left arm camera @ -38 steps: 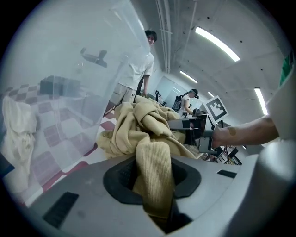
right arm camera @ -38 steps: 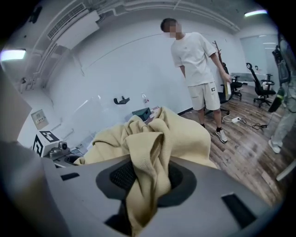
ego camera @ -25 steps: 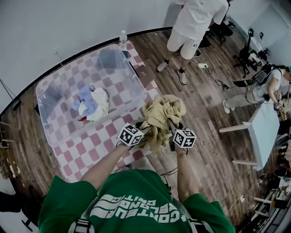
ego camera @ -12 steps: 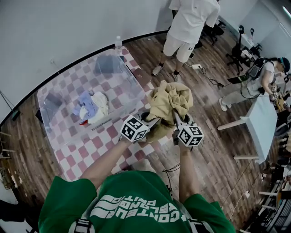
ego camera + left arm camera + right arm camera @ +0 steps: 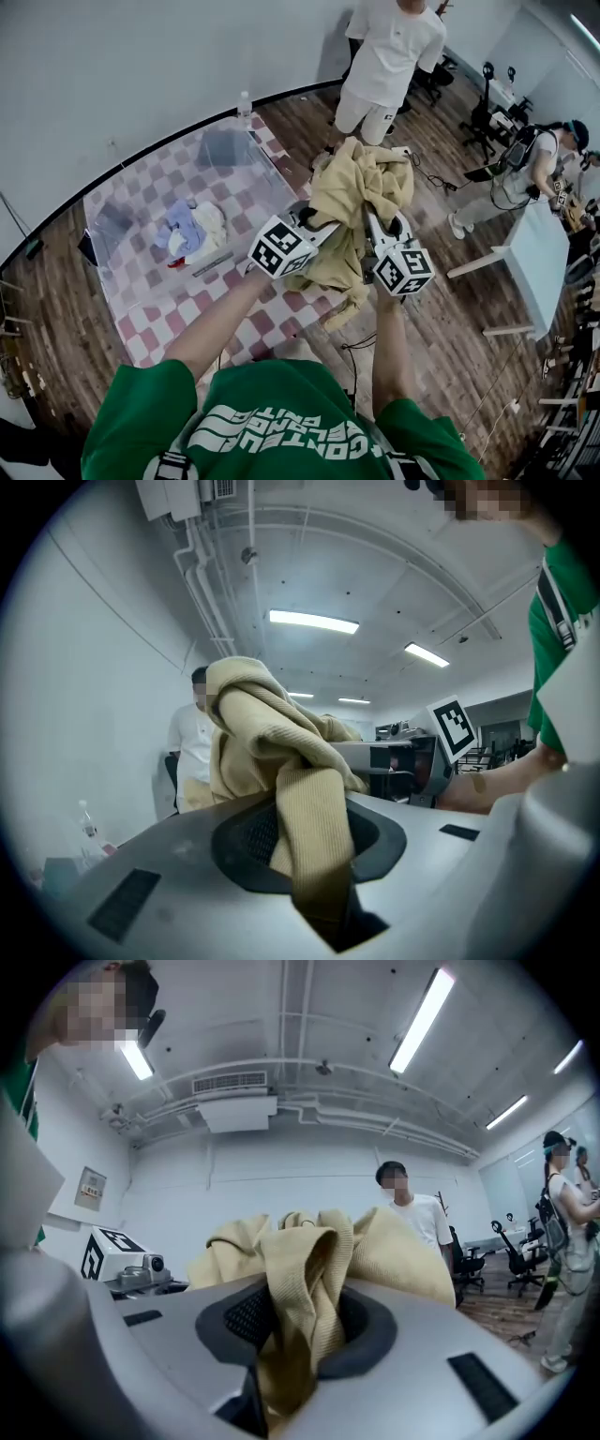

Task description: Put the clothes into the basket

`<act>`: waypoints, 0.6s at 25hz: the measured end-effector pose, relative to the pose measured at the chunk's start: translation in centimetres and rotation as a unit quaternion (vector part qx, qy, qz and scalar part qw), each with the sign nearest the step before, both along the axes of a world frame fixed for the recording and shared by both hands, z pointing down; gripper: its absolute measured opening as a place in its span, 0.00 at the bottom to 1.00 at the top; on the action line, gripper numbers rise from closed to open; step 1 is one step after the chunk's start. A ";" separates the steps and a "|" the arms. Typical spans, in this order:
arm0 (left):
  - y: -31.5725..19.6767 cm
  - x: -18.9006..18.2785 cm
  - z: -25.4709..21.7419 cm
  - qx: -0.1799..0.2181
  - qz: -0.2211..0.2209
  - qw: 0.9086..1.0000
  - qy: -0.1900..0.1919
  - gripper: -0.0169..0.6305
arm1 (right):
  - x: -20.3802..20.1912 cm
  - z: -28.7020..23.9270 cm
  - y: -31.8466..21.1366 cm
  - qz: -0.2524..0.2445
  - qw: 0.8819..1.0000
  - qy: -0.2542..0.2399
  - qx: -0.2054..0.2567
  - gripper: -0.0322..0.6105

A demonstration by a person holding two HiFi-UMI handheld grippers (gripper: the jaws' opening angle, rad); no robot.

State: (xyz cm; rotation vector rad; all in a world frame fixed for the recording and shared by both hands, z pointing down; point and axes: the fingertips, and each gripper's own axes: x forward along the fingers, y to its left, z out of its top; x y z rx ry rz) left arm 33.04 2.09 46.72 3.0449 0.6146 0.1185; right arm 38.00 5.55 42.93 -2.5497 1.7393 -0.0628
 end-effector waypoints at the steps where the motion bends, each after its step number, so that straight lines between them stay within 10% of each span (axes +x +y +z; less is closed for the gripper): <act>1: -0.3 0.0 -0.9 0.004 -0.003 1.000 0.008 0.16 | -0.2 -0.9 -0.3 -0.003 1.000 0.006 0.007 0.22; 15: -8.7 -3.7 -11.8 0.046 -0.092 0.991 0.089 0.16 | -4.9 -11.7 -9.2 -0.090 0.989 0.086 0.079 0.21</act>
